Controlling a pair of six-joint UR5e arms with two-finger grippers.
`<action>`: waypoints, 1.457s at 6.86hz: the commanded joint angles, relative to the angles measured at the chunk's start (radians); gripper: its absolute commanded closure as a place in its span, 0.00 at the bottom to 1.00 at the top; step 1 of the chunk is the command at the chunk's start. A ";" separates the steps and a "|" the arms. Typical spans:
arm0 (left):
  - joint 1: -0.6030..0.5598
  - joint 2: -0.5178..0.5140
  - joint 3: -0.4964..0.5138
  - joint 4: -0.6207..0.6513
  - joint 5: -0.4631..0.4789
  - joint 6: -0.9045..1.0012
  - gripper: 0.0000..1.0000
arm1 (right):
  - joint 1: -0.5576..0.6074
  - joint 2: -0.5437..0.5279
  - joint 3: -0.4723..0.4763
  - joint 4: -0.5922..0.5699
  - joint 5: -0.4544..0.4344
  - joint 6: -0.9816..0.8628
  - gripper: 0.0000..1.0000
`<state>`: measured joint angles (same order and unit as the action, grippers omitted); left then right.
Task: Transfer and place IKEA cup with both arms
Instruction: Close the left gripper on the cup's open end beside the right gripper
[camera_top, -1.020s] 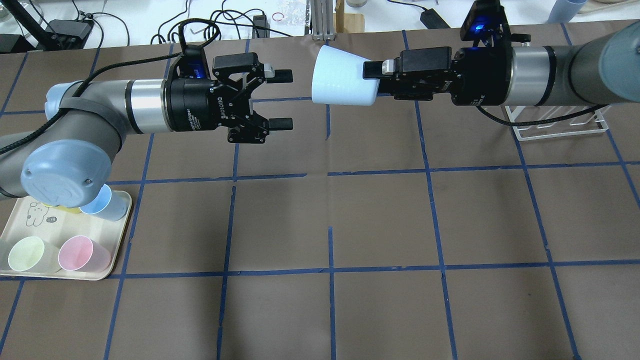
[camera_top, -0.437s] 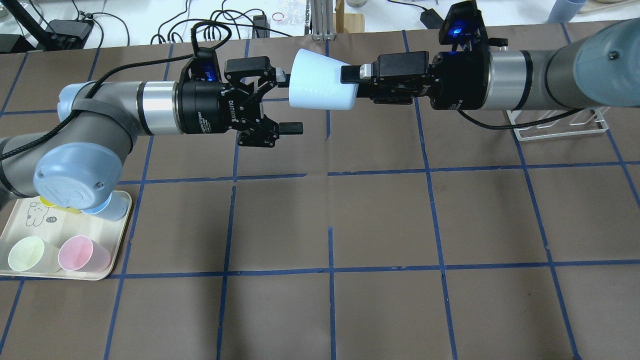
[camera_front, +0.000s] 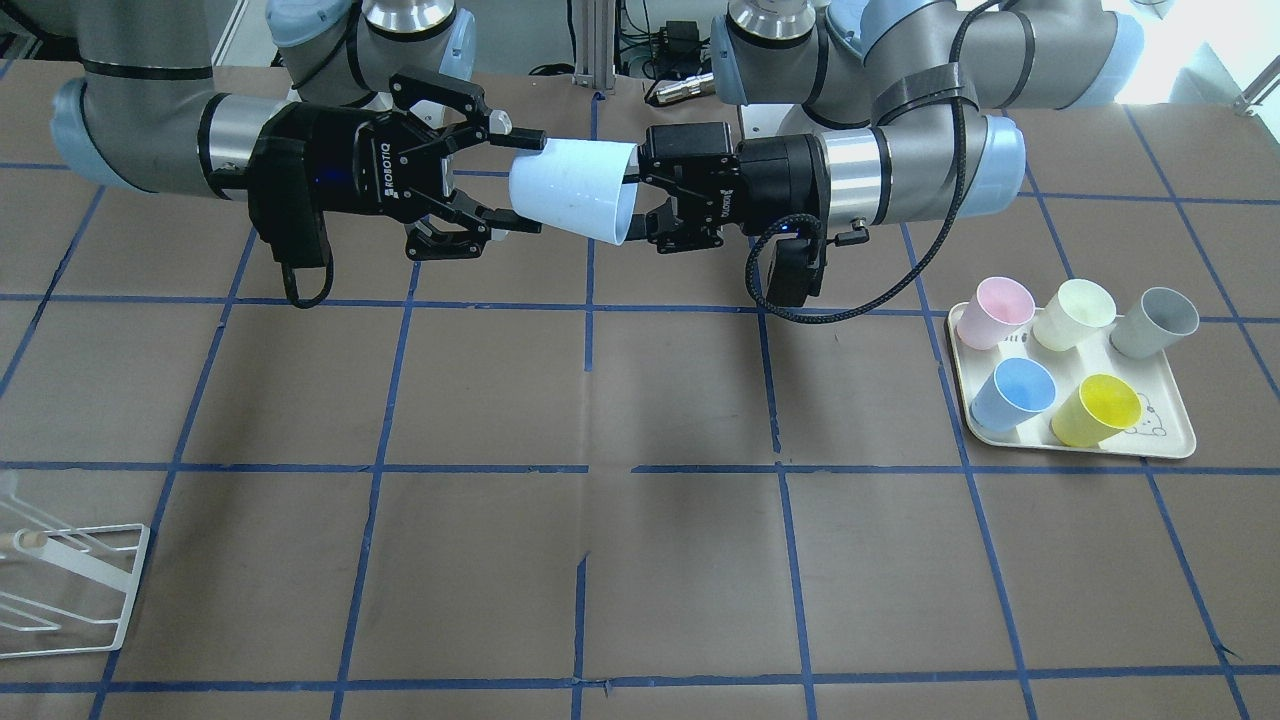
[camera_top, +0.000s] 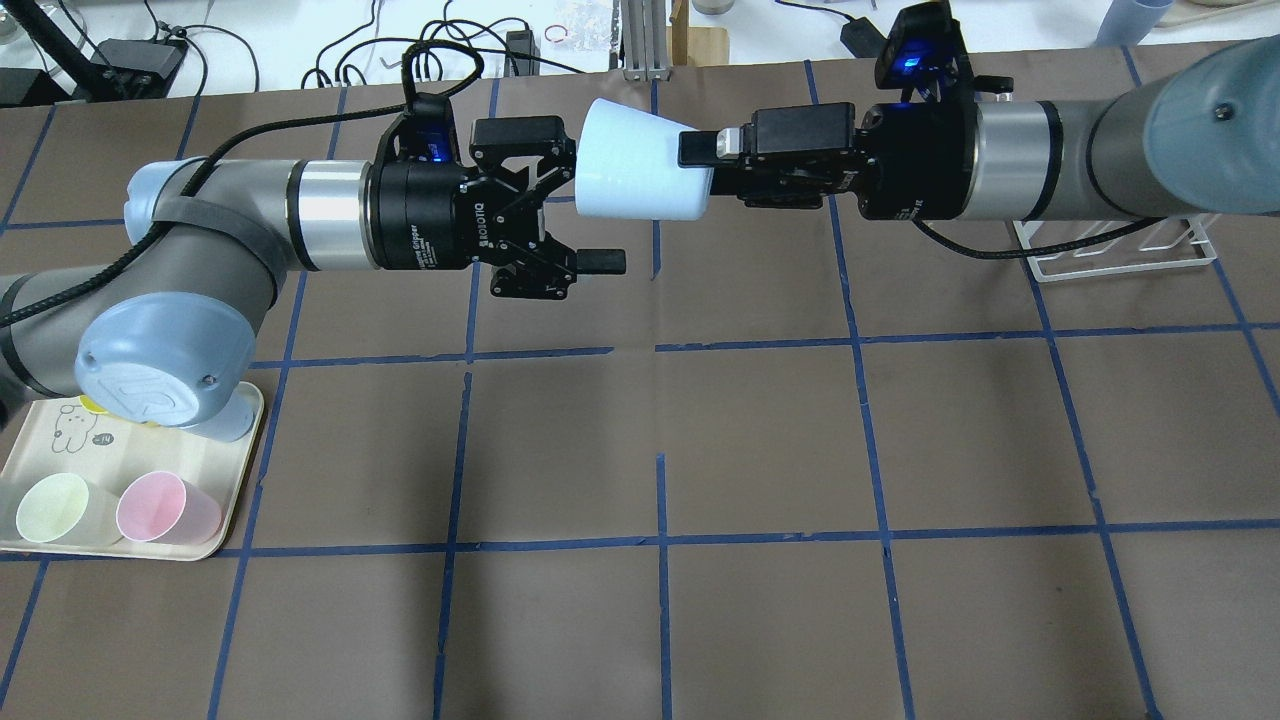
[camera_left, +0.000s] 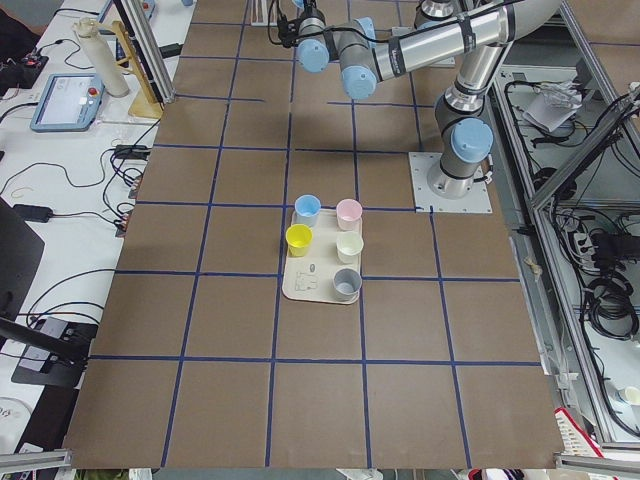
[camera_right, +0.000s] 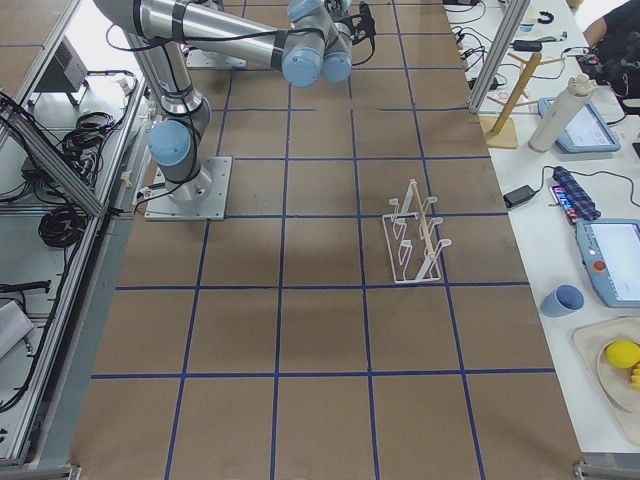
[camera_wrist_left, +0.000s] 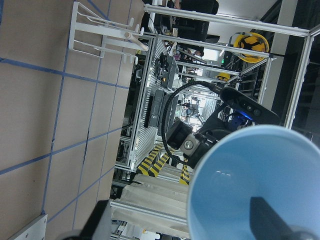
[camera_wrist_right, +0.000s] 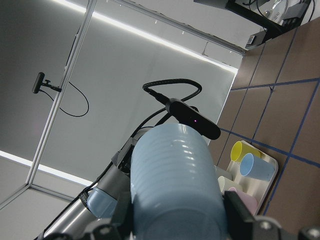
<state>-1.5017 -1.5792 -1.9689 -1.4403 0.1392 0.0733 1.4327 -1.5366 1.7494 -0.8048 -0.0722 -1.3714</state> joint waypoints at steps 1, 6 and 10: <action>0.003 -0.019 -0.001 0.029 0.000 -0.012 0.06 | 0.000 0.001 -0.001 0.001 -0.001 0.000 0.40; 0.005 -0.012 0.001 0.044 0.000 -0.004 0.57 | 0.000 0.003 -0.001 0.001 -0.001 0.000 0.39; 0.029 0.002 -0.002 0.081 0.011 -0.001 1.00 | 0.000 0.006 0.001 0.001 -0.001 0.000 0.34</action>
<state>-1.4778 -1.5823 -1.9707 -1.3612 0.1480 0.0732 1.4332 -1.5324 1.7503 -0.8038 -0.0740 -1.3714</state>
